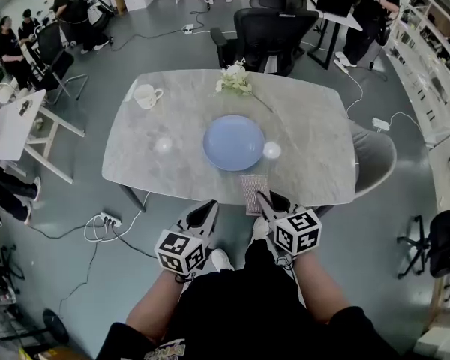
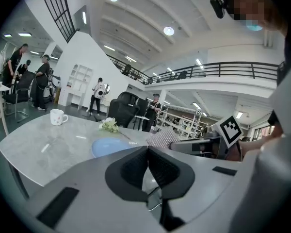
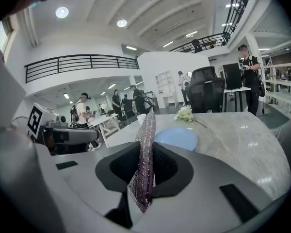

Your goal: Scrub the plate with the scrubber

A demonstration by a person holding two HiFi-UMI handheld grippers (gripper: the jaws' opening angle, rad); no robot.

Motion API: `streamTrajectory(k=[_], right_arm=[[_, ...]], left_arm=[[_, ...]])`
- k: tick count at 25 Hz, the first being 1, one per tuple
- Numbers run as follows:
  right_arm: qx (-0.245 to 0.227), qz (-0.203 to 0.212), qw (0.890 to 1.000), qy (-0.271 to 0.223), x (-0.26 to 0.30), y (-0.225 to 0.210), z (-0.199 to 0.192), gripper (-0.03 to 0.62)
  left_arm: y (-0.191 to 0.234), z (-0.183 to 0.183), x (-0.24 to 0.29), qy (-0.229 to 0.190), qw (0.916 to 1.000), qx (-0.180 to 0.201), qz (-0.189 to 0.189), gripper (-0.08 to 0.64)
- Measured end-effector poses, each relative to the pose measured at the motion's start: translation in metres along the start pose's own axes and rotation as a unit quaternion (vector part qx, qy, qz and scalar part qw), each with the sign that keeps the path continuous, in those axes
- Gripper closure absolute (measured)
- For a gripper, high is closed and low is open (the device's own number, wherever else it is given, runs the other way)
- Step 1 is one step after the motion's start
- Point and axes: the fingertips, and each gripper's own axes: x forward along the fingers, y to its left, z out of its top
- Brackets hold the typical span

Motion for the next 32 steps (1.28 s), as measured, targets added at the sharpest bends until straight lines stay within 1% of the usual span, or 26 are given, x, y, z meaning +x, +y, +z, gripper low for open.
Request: streamTrajectory(k=[8,21,32], right_arm=[[-0.012,0.003,1.000,0.010,-0.011,0.019,-0.016,0.518],[-0.015,0.000,1.000,0.008,-0.015,0.021,-0.016,0.518],[-0.014,-0.008,1.000,0.012,-0.017,0.020,-0.024,0.521]], left_arm=[[-0.007,-0.004,-0.005,-0.001,0.9999,-0.007,-0.010,0.541],[-0.011,-0.006,0.000,0.010,0.9997,-0.003,-0.022,0.541],[-0.012,-0.013,0.001,0.017,0.9994,-0.004,-0.030,0.541]])
